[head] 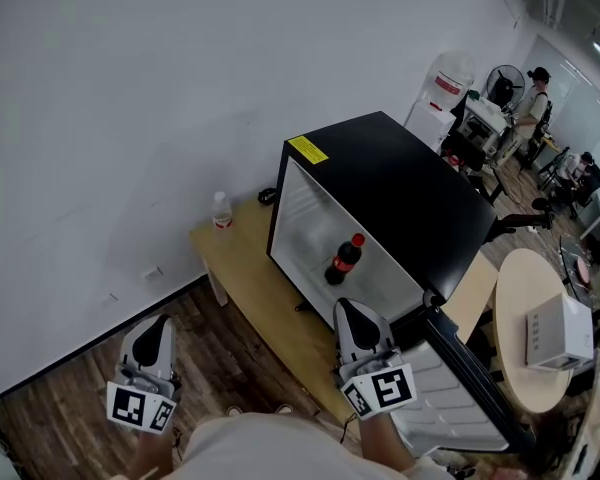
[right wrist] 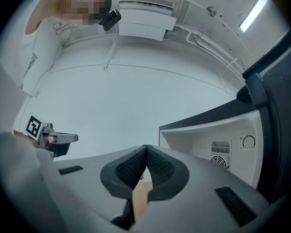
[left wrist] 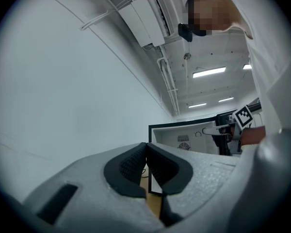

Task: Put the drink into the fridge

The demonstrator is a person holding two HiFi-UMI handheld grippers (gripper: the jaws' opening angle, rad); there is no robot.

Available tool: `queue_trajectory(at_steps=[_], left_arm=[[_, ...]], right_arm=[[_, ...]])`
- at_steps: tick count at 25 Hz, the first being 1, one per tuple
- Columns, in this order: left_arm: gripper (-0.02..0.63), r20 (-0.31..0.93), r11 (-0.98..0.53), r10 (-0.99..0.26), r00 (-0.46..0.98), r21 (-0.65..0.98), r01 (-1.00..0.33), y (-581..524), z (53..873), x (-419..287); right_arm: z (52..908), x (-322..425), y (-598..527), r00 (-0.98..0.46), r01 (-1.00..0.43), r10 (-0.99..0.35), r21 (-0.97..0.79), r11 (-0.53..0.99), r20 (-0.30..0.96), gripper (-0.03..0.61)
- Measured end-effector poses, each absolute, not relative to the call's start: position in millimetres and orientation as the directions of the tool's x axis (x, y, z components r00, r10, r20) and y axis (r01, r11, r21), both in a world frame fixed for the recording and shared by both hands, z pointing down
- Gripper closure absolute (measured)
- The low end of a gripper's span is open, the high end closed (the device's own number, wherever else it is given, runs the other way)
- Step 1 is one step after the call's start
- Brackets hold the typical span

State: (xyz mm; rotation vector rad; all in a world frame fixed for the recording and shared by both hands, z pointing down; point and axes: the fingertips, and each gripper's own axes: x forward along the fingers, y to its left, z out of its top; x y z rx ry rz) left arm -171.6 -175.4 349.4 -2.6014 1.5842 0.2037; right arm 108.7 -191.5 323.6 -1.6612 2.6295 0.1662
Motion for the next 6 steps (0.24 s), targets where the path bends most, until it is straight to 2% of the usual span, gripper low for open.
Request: queue_trajectory(at_steps=[6], left_arm=[[0.598,-0.163,-0.462,-0.875,0.457,-0.005,-0.887,-173.5,351.5,-163.1]], right_arm=[[322.6,114.8,-190.3,-0.428,-0.903,-0.900,0.078,0.422,-0.084,0.578]])
